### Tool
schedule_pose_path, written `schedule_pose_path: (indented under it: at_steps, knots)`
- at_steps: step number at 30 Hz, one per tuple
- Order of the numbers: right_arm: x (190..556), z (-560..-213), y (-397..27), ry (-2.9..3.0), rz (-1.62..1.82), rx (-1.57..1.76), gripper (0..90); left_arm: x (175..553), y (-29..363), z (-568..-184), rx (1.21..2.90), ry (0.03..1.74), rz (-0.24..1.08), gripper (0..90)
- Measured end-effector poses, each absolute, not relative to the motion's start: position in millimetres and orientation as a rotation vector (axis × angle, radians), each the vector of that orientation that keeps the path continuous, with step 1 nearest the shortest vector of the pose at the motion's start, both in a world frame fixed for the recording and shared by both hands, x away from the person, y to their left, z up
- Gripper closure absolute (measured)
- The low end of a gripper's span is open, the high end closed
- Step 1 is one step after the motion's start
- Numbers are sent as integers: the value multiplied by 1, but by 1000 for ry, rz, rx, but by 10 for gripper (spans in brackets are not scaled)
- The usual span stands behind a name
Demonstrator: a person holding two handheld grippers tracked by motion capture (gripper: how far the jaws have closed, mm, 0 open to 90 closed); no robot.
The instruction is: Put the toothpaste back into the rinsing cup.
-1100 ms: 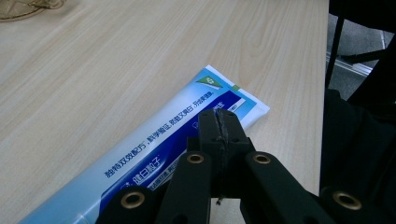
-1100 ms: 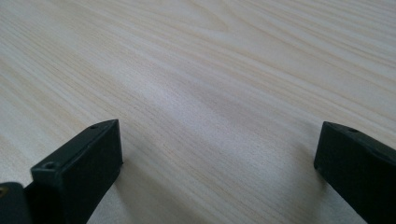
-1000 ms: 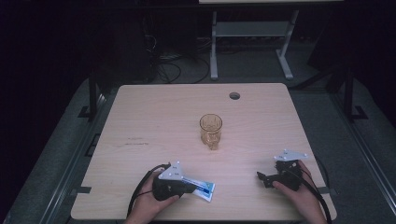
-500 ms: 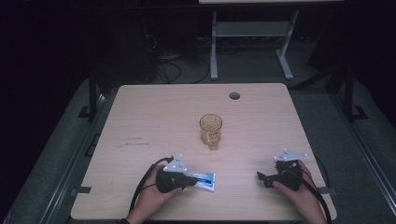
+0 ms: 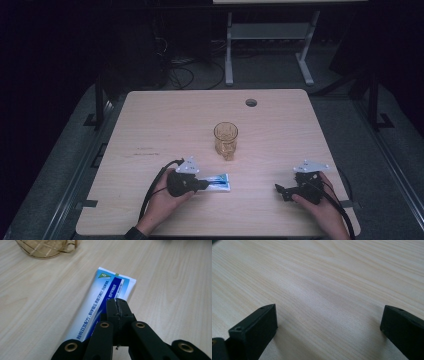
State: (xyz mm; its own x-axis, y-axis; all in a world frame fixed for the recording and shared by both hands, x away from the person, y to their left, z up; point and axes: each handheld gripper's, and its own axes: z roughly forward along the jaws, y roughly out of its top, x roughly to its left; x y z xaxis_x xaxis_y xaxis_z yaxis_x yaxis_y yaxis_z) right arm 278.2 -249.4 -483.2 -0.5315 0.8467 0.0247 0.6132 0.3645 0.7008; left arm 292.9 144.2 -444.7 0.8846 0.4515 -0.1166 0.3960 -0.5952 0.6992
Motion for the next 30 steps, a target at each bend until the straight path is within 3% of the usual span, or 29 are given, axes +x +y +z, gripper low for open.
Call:
schedule_pose_path:
  at_steps: [12, 23, 30]
  knots:
    - [278, -483, -249, 2291, 956, 1281, 5, 294, 151, -434, 2270, 617, 112, 900]
    - [278, -483, -249, 2291, 956, 1281, 5, 304, 212, -422, 2198, 747, 198, 900]
    - [279, -483, -250, 2294, 958, 1279, 4, 308, 248, -440, 2201, 854, 196, 900]
